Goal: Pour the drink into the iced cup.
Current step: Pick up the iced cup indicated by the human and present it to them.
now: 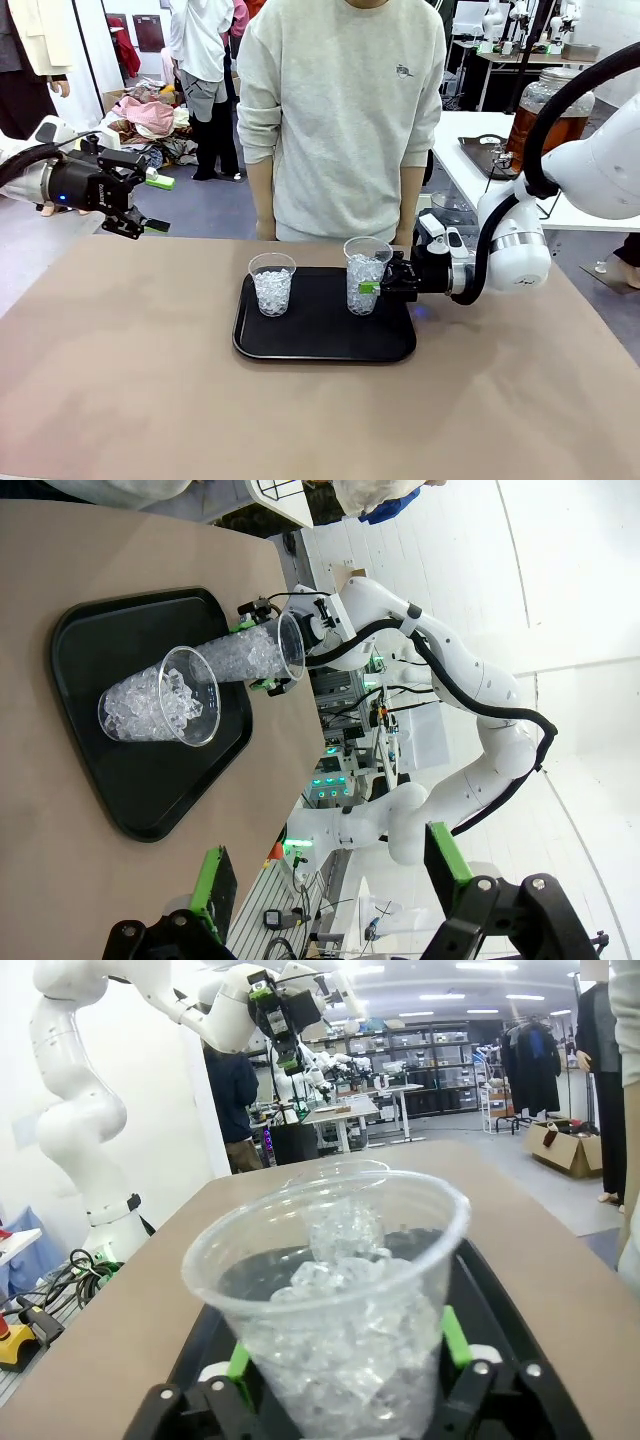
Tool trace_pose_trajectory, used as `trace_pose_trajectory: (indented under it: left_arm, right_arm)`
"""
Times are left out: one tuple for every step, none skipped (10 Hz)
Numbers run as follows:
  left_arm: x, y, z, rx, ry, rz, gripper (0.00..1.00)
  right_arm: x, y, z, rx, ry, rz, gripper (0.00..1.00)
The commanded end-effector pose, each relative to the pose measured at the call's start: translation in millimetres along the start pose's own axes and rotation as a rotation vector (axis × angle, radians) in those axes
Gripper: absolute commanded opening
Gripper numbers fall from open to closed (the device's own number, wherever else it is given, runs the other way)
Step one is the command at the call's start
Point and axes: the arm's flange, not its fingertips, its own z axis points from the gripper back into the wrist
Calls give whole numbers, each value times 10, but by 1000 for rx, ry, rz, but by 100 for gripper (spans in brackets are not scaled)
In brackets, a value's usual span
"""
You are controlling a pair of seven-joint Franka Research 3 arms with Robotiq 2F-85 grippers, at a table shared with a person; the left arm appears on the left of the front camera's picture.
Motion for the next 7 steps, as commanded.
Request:
trace_pose_trajectory:
  left_arm:
    - [-4,-15,5,2,-6,-5,100]
    - [-4,-15,5,2,-6,-5,100]
    - [-4,-15,5,2,-6,-5,100]
    - [-4,-15,5,2,-6,-5,100]
    - [-4,-15,5,2,-6,-5,100]
    - [-4,-15,5,2,-6,-5,100]
    - [-4,-15,5,2,-6,-5,100]
  right_arm:
    - [45,-57,-79,-13,-19,-12,49]
    - [47,-53,-72,-11,-17,-13,49]
    - [55,-49,-62,-9,-22,-14,49]
    - [70,-53,-43,-16,-29,-17,49]
    - [100,-61,-21,-14,-37,-24,49]
    - [160,-63,6,4,-57,-33,49]
    - [291,-73,46,20,-75,-30,49]
